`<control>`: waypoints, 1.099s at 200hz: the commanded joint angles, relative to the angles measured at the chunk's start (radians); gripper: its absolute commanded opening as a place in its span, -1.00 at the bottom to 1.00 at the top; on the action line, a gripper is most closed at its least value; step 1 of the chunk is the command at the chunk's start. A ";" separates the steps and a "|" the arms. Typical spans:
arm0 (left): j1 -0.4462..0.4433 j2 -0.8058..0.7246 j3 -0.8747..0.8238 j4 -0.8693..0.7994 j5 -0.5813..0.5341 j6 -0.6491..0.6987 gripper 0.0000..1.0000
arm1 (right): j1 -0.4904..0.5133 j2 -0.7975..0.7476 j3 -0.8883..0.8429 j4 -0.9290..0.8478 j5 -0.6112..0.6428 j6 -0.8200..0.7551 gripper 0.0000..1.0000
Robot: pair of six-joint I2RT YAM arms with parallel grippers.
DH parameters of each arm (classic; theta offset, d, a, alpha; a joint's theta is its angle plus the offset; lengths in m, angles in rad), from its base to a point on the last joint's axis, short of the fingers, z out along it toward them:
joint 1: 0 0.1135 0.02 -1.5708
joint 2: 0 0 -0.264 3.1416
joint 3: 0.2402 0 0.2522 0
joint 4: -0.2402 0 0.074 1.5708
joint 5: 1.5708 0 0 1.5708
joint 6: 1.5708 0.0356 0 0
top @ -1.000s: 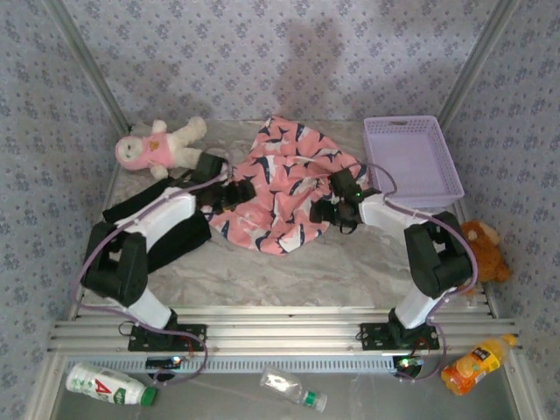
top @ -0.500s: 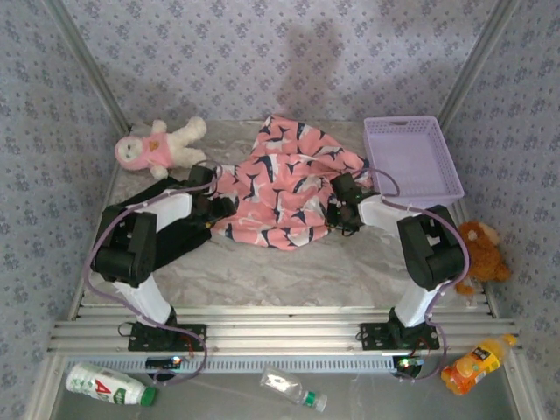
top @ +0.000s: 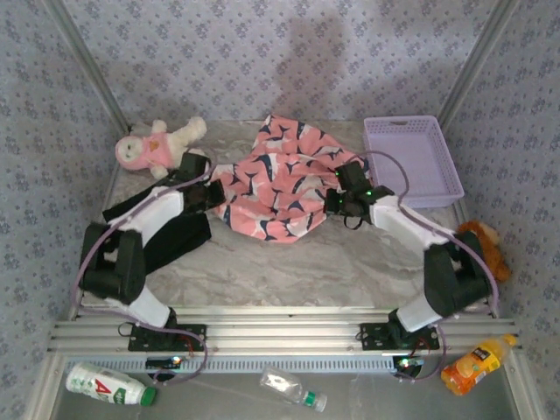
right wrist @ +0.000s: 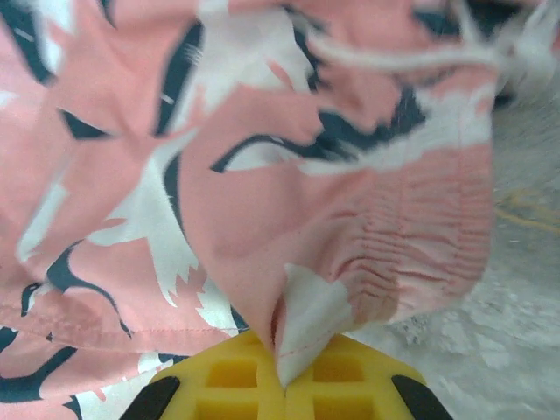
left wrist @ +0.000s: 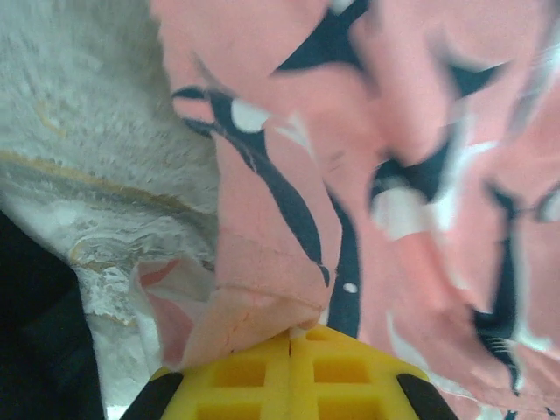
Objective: Fold and stack the mixed laundry pile
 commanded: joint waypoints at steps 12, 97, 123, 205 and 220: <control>-0.014 -0.173 -0.129 -0.033 0.051 -0.017 -1.00 | 0.014 -0.160 -0.086 -0.203 0.013 0.033 -1.00; -0.016 0.110 0.337 -0.051 0.136 -0.016 -1.00 | -0.084 0.088 0.245 -0.167 -0.220 0.038 -1.00; 0.037 0.330 0.912 -0.216 0.184 -0.015 -1.00 | -0.169 0.298 0.785 -0.263 -0.336 -0.008 -1.00; 0.031 0.011 0.974 -0.147 0.177 0.109 -1.00 | -0.183 -0.049 0.707 0.173 -0.430 -0.111 -1.00; 0.031 -0.164 0.566 0.043 0.116 0.047 -1.00 | -0.200 -0.104 0.503 0.136 -0.401 -0.091 -1.00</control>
